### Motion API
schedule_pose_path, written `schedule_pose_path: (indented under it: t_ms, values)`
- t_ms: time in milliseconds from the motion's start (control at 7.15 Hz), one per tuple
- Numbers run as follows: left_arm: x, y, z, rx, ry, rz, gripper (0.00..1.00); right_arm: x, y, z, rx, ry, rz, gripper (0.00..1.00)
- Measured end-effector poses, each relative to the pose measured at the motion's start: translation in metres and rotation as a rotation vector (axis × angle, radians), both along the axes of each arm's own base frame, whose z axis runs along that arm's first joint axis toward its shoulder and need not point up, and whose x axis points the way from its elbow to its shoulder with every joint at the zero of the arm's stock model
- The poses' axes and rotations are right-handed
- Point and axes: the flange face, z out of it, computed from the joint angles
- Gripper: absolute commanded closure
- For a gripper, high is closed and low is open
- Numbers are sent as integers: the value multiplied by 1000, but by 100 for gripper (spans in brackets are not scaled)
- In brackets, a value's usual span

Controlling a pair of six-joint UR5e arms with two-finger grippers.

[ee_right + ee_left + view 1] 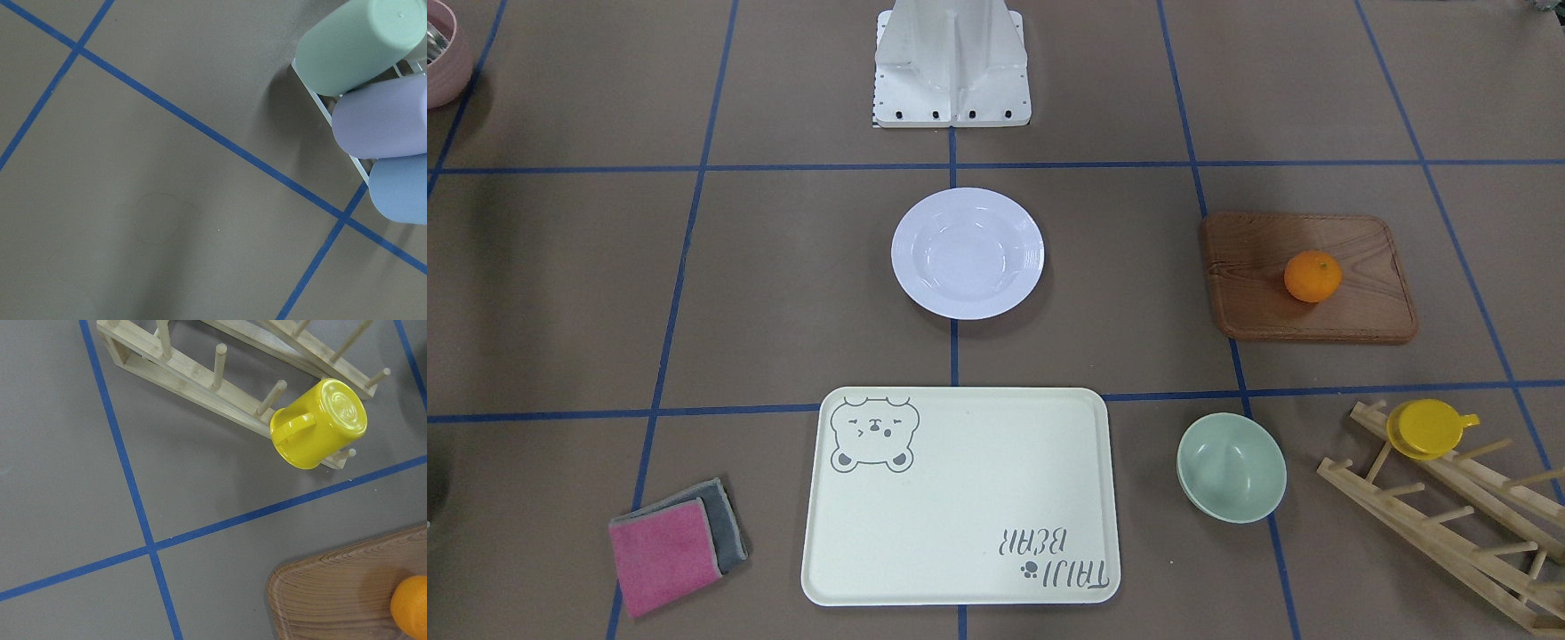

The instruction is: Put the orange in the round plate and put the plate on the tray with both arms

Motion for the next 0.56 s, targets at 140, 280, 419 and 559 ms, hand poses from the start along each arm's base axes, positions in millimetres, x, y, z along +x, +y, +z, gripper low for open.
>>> schedule_pose_path:
  t_ms: [140,280,419,559]
  values:
    - [0,2,1,1,0,0,0,-3,0,0,0,-1,-6,0]
    - [0,3,1,2,0,0,0,-6,0,0,-1,-5,-13,0]
    - [0,4,2,3,0,2,0,-12,0,1,3,-12,-24,0]
    - [1,5,3,7,-1,5,0,-19,0,2,20,-18,-39,0]
